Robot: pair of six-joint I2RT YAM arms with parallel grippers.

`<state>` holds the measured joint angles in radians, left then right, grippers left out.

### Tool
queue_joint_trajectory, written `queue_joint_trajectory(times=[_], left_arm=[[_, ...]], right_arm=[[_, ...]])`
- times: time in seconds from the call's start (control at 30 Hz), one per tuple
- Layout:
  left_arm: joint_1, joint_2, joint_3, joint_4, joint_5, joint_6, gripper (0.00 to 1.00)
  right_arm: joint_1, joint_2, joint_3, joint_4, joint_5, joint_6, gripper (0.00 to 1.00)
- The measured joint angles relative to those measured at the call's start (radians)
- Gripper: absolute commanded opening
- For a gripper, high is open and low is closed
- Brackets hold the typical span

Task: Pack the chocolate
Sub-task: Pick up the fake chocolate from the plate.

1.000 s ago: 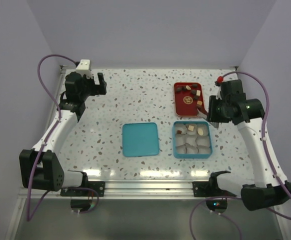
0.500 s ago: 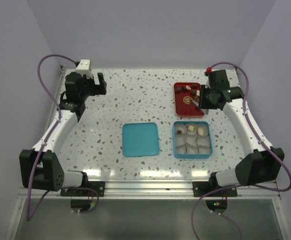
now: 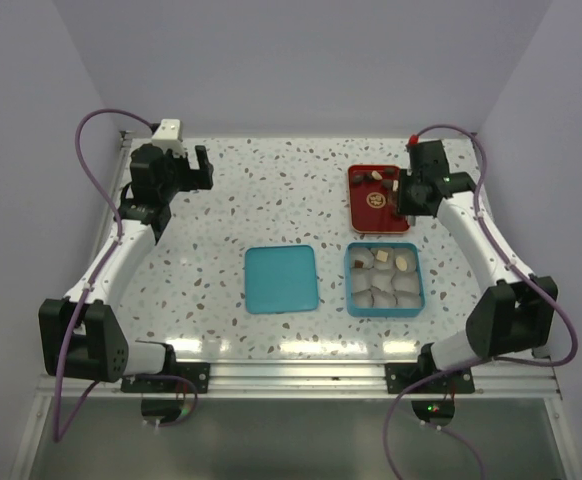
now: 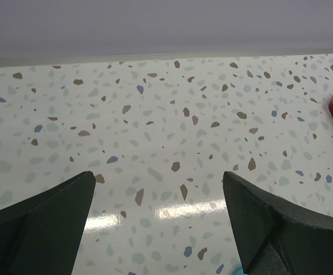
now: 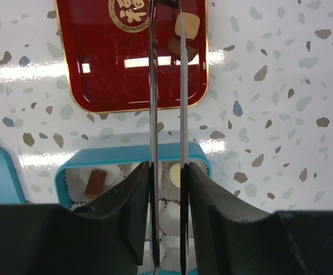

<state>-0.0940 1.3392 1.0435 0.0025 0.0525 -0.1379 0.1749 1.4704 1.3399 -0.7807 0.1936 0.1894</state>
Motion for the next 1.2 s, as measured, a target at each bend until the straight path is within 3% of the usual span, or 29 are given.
queue_joint_trajectory(times=[0.93, 1.2], left_arm=[[0.000, 0.005, 0.000, -0.002, 0.000, 0.000, 1.00], [0.000, 0.005, 0.000, -0.002, 0.000, 0.000, 1.00]], right_arm=[[0.000, 0.105, 0.000, 0.113, 0.029, 0.038, 0.37], [0.000, 0.113, 0.000, 0.117, 0.029, 0.045, 0.33]])
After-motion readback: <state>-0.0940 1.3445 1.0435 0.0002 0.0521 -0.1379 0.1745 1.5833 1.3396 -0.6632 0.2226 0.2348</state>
